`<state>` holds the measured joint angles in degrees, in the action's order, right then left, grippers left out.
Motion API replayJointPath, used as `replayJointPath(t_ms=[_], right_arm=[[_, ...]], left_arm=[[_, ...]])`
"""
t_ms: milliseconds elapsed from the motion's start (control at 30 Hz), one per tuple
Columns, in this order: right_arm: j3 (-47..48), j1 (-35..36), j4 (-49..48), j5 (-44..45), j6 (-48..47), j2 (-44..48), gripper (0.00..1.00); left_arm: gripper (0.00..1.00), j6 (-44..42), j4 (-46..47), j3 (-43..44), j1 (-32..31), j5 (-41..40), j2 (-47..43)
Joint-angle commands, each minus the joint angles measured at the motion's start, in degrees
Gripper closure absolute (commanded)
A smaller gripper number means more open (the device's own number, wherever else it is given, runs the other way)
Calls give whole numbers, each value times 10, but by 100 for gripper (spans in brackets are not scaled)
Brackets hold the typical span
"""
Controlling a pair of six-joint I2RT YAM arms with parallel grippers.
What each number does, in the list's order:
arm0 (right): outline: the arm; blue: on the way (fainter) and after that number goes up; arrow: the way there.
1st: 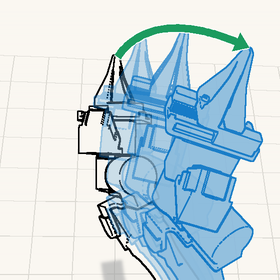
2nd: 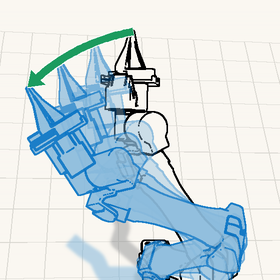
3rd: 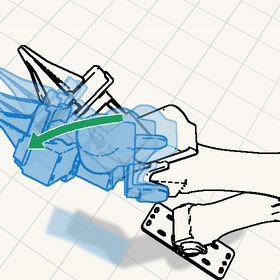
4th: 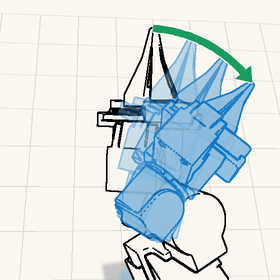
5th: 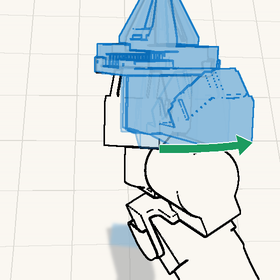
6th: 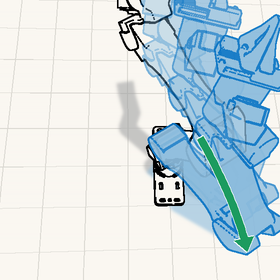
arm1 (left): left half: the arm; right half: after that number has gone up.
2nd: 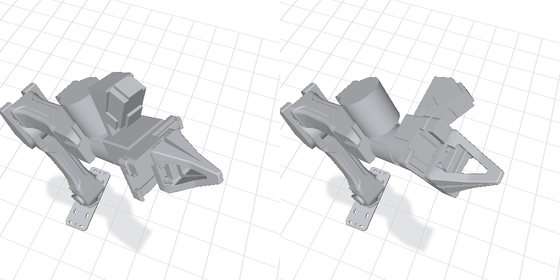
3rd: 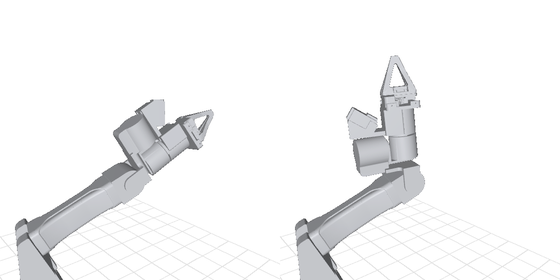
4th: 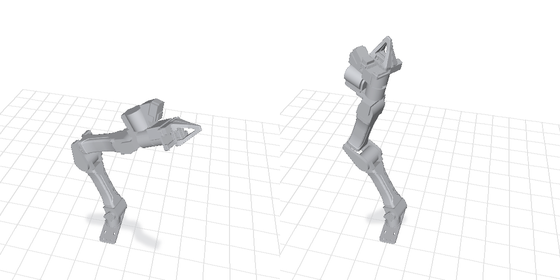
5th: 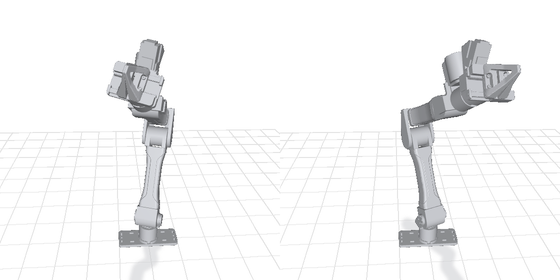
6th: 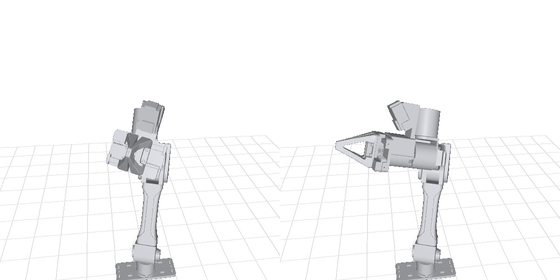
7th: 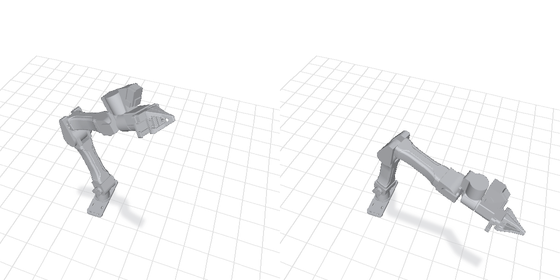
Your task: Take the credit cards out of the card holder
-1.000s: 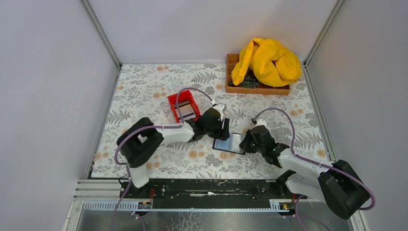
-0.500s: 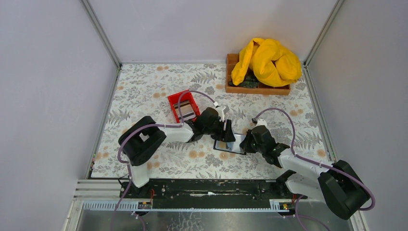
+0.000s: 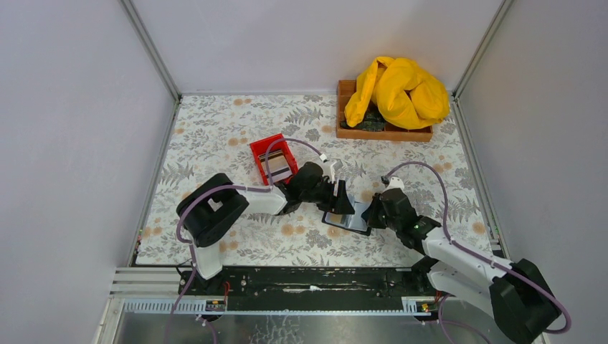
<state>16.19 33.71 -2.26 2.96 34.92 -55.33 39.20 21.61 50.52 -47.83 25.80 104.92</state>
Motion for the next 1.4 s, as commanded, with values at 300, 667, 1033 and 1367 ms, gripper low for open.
replayJointPath(t_ms=[300, 667, 1033, 1367], right_arm=[[34, -4, 87, 47, -3, 81, 100], [75, -4, 162, 72, 4, 199, 99], [40, -3, 85, -27, 46, 184, 98], [34, -3, 55, -38, 48, 130, 97]], left_arm=[[27, 64, 159, -24, -1, 74, 32], [25, 81, 204, -31, -5, 89, 40], [5, 51, 207, -45, -6, 98, -11], [8, 19, 119, -55, 11, 2, -52]])
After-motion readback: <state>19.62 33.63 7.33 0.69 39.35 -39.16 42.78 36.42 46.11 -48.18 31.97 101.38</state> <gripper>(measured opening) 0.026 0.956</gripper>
